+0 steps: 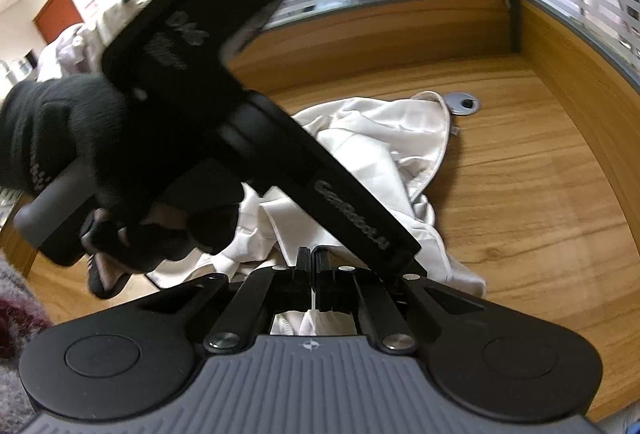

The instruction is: Fold clothes

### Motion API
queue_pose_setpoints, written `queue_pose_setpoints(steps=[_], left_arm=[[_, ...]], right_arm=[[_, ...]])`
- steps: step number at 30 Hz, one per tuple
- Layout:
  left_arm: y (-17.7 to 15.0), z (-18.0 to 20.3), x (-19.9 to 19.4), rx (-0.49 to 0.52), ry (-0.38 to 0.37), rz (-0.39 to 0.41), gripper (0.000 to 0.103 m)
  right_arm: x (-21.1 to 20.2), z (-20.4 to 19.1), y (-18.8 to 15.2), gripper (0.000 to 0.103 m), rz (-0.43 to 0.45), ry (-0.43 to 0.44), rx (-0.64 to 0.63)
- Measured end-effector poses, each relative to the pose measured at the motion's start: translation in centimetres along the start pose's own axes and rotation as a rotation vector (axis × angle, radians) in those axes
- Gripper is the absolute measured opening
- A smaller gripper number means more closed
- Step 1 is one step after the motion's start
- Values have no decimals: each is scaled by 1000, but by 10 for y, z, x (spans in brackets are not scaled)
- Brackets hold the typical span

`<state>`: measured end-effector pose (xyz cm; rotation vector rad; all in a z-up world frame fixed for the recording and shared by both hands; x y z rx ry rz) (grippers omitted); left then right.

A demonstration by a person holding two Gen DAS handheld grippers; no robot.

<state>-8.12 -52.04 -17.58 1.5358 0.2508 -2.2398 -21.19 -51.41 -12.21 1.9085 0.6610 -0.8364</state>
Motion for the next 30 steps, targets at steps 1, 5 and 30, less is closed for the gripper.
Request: queue_pose_setpoints(steps=[1, 5, 30], left_arm=[[-1, 0, 0, 8, 14, 9, 16], [-2, -2, -9, 10, 70, 84, 5], [-9, -9, -16, -108, -10, 135, 5]], right_arm=[[0, -1, 0, 2, -1, 0, -6], [-2, 6, -3, 3, -13, -4, 6], [38, 76, -27, 37, -97, 80, 489]])
Point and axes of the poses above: each gripper's, at about its wrist camera, not at the fingertips, and x roughly the way its jaws point, z to its right, y to its top, the point moved 7 cm from there along x, roughly the way its jaws point, and after that the axes turned 8 degrees about -z, right-handed, at the moved point
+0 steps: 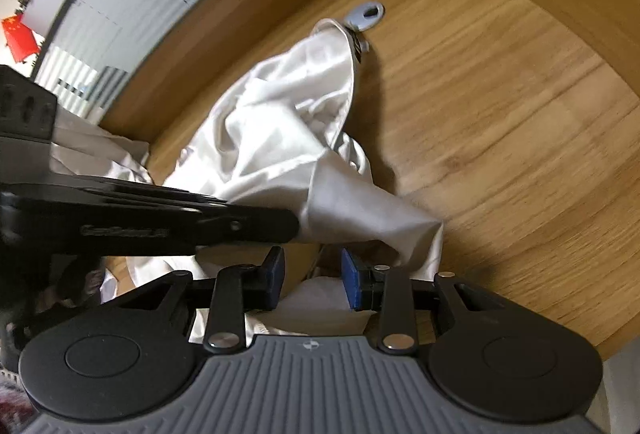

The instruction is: Fold clothes

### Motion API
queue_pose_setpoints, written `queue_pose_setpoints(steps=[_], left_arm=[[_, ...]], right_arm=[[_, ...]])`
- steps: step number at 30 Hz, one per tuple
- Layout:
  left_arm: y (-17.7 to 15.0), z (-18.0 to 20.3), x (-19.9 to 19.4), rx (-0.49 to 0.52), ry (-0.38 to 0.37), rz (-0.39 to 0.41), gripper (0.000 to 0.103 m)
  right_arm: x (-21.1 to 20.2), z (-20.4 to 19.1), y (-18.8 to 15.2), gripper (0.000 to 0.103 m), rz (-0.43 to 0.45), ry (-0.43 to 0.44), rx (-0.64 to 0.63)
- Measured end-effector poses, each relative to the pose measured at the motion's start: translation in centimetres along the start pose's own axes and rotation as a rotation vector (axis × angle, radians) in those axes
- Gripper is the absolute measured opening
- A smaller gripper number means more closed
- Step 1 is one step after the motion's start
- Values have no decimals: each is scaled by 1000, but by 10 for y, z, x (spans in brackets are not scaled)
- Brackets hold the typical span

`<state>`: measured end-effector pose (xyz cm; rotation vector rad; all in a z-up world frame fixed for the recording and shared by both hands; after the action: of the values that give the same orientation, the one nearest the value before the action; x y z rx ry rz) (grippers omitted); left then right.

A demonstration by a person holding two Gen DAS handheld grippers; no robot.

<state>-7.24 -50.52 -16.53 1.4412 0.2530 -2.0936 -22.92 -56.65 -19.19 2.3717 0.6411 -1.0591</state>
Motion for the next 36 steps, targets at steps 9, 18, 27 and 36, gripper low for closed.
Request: queue_pose_setpoints(steps=[9, 18, 27, 36], left_arm=[[-4, -3, -21, 30, -50, 108, 15], [-24, -58, 1, 70, 70, 109, 21], [-27, -79, 43, 56, 186, 29, 5], [-24, -83, 44, 48, 173, 32, 4]], right_arm=[[37, 12, 2, 8, -82, -12, 26], [2, 23, -7, 8, 11, -44, 55], [-48, 36, -13, 7, 165, -192, 43], [-141, 69, -27, 6, 370, -408, 106]])
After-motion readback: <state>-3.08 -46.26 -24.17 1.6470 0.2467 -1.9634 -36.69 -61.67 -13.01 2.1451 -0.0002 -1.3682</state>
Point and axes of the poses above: each gripper's, at about its wrist camera, not at the fingertips, and x roughly the way its jaws point, z to its right, y to its top, the point moved 7 cm from there along x, roughly the way its jaws point, and after that the axes turned 8 degrees about -z, right-handed, at the moved point
